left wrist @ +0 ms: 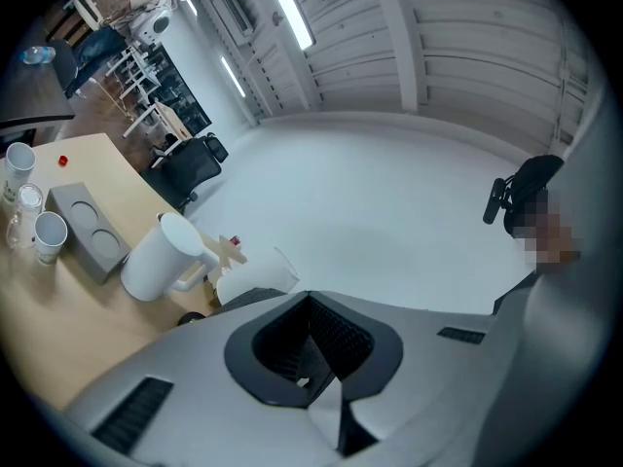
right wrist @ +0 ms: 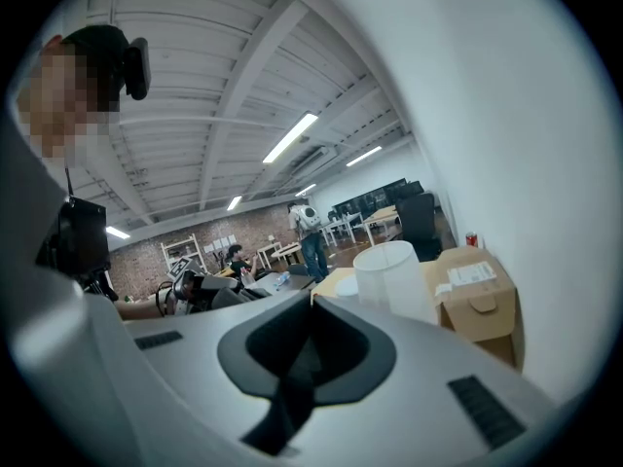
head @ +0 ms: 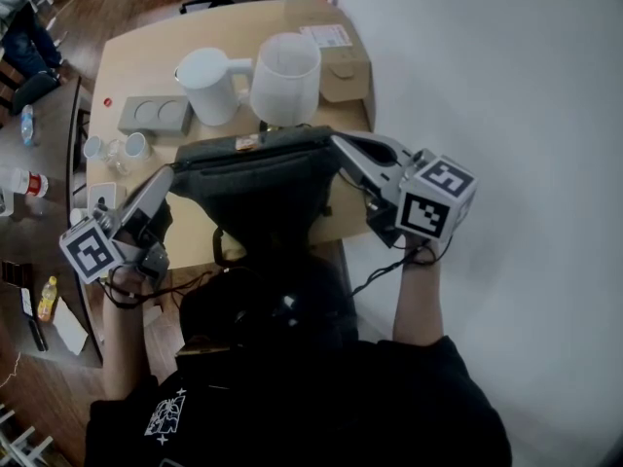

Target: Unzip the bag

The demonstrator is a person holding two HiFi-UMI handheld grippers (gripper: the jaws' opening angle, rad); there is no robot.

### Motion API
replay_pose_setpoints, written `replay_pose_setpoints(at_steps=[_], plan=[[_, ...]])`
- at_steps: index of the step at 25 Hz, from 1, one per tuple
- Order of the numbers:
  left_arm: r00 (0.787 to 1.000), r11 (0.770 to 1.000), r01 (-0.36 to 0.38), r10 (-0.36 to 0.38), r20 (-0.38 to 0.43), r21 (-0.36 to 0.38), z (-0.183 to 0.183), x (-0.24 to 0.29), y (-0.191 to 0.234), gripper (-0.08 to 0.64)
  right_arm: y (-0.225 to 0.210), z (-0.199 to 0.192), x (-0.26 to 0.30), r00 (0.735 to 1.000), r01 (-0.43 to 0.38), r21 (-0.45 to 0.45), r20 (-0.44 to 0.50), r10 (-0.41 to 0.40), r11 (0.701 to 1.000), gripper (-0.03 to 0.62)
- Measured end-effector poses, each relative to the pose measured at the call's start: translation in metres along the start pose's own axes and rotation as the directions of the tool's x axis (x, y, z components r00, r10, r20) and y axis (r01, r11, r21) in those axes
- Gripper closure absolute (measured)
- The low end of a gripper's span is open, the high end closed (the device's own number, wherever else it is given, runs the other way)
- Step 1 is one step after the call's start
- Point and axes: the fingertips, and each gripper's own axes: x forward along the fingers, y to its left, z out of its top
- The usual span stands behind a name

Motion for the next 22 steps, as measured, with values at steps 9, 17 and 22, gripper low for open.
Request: replay_pose_setpoints(at_steps=[9,17,22], plan=[[1.0,1.0,-0.002,0.002,0.01,-0.009,0.0,-0.003,0.004,0.558,-0.006,-0.003,-0.003,1.0,0.012,0.015,0.006,-0.012,1.0,0.582],[1.0,1.0,-0.004,0.005,0.021,-0.013,0.001,-0.004,0.008,0.558,-0.013,-0.005,-0.006,1.0,0.024,0.033,0.017,-0.025,0.999,0.581],[1.0,1.0,-0.01,0.011,0.028,-0.016,0.001,-0.006,0.01,0.558,-0.019,-0.005,-0.01,0.999,0.033,0.046,0.024,-0.035,0.998,0.582]])
